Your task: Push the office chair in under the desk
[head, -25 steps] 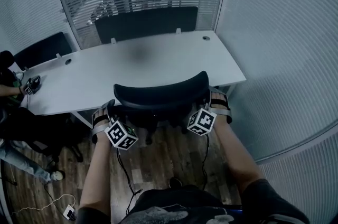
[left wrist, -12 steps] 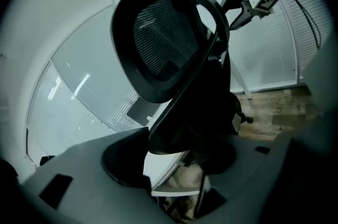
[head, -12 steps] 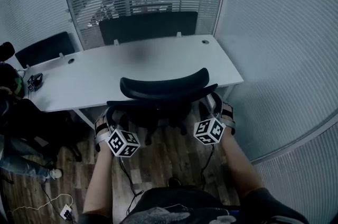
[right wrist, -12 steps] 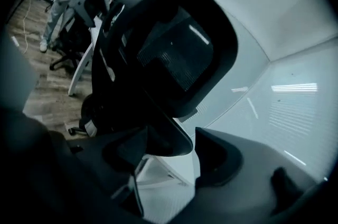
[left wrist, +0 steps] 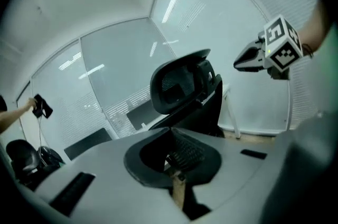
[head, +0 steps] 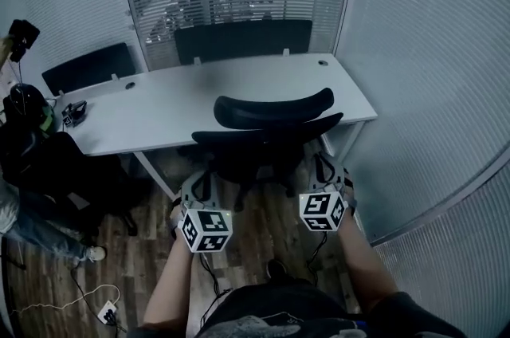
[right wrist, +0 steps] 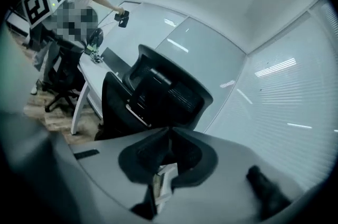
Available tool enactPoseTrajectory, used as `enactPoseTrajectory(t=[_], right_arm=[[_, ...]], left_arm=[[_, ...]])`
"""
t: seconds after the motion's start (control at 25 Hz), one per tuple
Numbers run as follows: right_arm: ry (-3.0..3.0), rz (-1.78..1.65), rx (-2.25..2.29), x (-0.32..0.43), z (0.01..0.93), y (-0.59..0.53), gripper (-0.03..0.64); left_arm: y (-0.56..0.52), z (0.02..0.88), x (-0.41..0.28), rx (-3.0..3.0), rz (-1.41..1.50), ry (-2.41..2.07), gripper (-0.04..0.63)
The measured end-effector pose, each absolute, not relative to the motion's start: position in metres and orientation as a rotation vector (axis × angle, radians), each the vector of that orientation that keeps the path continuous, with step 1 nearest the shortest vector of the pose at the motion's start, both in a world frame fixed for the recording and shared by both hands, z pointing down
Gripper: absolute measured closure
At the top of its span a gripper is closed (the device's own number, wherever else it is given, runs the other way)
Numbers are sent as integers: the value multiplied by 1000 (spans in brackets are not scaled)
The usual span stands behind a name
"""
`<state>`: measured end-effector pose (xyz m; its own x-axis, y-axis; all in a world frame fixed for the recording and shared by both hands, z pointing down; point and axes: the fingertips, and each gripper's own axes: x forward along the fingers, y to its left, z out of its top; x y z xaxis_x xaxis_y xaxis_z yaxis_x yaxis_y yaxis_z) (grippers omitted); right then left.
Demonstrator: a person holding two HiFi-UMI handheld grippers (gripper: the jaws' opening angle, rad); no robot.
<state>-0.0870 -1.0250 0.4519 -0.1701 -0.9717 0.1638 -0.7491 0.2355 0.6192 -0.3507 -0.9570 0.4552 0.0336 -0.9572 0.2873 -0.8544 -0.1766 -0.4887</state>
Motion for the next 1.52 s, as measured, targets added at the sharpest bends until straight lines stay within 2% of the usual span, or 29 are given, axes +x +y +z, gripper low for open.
enactPoseTrajectory(t=[0.52,0.8,1.52], right_arm=[[-2107,-384,1705,-95,435,-890,595],[-2138,-450,1680,-89,412,-854,595],[-2226,-436,1506,2,410,-731,595]], left_arm=[[-852,457,-324,-2304,-703,1811,581],[-818,451,-302,-2310,-696,1816,581],[-686,439,-197,-2298,-667,1963,581]])
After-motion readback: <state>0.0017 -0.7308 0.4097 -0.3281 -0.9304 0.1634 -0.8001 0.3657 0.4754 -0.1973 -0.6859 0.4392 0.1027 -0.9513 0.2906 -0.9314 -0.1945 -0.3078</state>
